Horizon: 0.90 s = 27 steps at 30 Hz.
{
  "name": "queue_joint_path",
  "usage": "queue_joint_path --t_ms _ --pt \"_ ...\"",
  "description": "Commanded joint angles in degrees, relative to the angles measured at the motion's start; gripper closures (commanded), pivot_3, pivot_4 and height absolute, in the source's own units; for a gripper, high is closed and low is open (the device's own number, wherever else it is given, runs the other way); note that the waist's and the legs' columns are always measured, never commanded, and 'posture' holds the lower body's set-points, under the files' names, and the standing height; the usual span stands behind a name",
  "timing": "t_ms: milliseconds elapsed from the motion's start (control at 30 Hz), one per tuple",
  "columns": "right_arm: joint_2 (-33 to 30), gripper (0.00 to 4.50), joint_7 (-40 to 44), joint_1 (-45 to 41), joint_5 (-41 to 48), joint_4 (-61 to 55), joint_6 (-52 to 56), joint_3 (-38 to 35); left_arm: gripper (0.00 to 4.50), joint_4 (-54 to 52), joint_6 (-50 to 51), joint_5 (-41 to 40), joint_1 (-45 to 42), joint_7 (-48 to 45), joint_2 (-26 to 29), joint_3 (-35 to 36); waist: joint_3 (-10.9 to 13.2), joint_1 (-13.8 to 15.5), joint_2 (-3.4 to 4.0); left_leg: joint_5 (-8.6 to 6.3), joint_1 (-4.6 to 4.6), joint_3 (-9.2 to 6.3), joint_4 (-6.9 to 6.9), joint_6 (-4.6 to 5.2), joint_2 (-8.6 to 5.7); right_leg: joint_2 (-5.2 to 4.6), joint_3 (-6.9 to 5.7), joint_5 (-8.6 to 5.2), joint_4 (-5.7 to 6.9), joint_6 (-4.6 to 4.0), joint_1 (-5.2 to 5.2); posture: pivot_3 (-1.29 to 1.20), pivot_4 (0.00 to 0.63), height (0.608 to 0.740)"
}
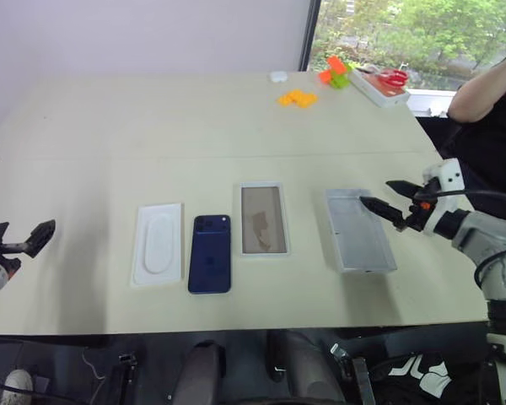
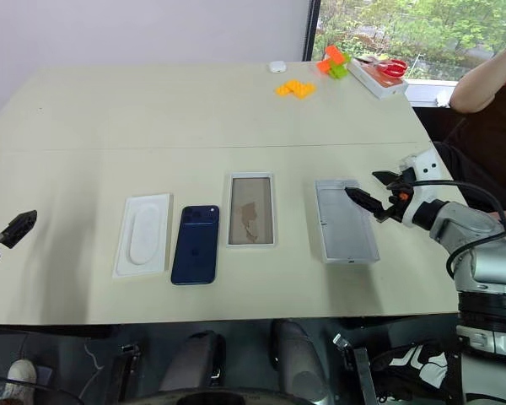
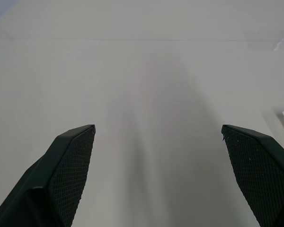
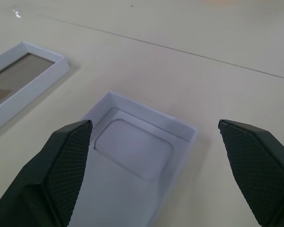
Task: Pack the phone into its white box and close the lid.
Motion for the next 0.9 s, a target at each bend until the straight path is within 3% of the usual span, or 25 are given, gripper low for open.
queue_joint_path --t_ms 33,533,900 --pt "-1.28 0.04 1.44 0.45 1.15 -1.97 -0.2 -1.53 0.0 -1.13 -1.66 -0.01 -0.5 0.19 0.67 0.91 -0.01 -0.06 -0.02 0.0 0.01 0.0 0.0 0.0 0.0 0.0 0.0 0.0 0.0 0.0 0.0 0.0 0.15 0.74" --pt "0.68 0.04 0.47 -2.01 0.24 -4.1 -0.31 1.12 0.0 -7.49 0.17 -2.4 -0.31 3.1 -4.64 -2.82 -0.01 -0.02 -0.02 0.0 0.0 0.05 0.0 0.0 0.01 -0.04 0.07 0.01 0.02 0.01 0.01 0.0 0.15 0.74" --pt "3.72 0.04 -0.55 -2.27 1.76 -16.08 3.04 7.01 0.0 -14.38 8.33 -9.67 -1.59 7.06 -8.12 -7.65 -0.01 -0.13 -0.02 0.0 0.06 0.06 0.01 0.0 -0.01 0.06 0.19 0.02 0.1 0.01 0.02 0.0 0.15 0.74"
